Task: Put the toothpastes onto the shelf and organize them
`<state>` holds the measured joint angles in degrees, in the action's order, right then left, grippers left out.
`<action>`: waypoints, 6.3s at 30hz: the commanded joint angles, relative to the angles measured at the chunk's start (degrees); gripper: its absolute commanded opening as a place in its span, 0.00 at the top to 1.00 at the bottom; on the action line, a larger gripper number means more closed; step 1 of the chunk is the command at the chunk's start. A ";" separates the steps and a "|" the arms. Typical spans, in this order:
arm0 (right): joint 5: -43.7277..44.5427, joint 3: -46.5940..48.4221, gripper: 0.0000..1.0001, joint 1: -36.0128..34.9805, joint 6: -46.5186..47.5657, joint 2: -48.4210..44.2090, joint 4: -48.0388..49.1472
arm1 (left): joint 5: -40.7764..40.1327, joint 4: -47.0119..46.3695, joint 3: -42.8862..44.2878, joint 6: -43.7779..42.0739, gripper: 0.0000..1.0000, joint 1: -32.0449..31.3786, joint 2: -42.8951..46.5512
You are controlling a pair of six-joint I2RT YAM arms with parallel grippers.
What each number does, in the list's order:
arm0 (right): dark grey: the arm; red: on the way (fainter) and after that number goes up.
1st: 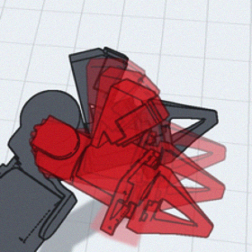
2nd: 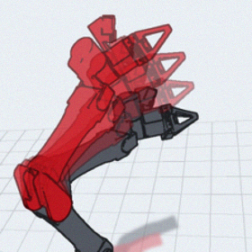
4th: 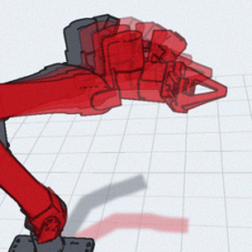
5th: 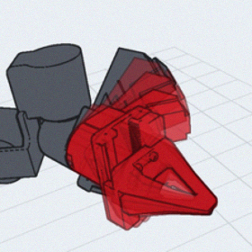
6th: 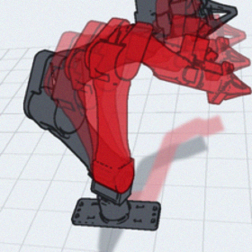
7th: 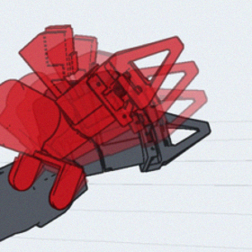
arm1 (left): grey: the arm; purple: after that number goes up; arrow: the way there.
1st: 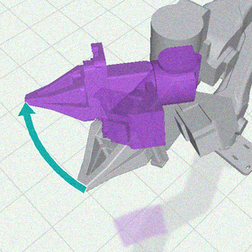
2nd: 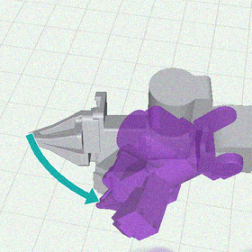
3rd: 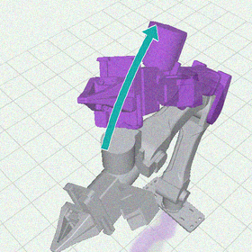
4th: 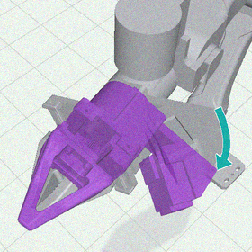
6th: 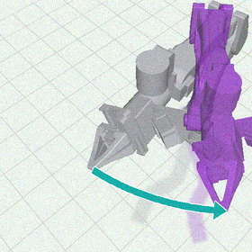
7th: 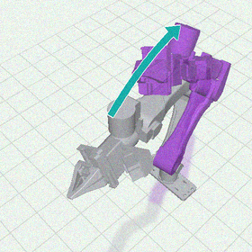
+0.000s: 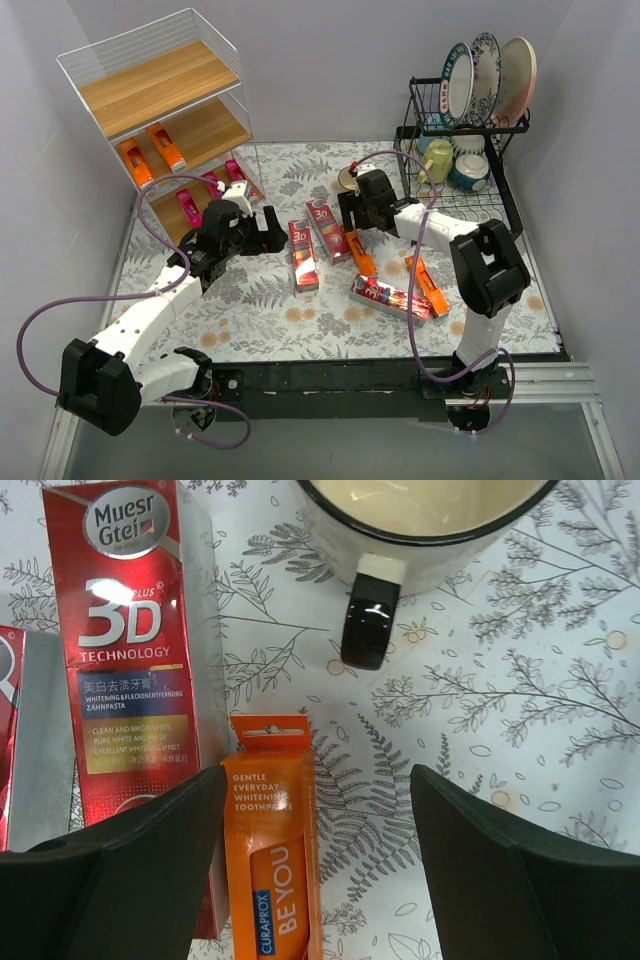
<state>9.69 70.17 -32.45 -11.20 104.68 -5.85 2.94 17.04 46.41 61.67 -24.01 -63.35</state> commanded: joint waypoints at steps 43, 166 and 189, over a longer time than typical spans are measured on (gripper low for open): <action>7.72 4.99 0.38 3.00 -15.26 0.19 -5.06 | -10.83 1.16 4.64 4.24 0.02 -14.56 -7.39; 24.67 -36.86 0.09 3.53 4.43 -78.76 3.12 | -33.26 31.48 64.07 6.09 0.59 14.34 -37.28; 23.62 -36.95 0.09 3.53 4.35 -78.40 2.95 | -35.37 29.63 61.69 5.30 0.51 14.43 -36.58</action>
<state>33.82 32.47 -28.95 -7.27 26.46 -4.16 -32.25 45.19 107.90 67.11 -10.02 -101.08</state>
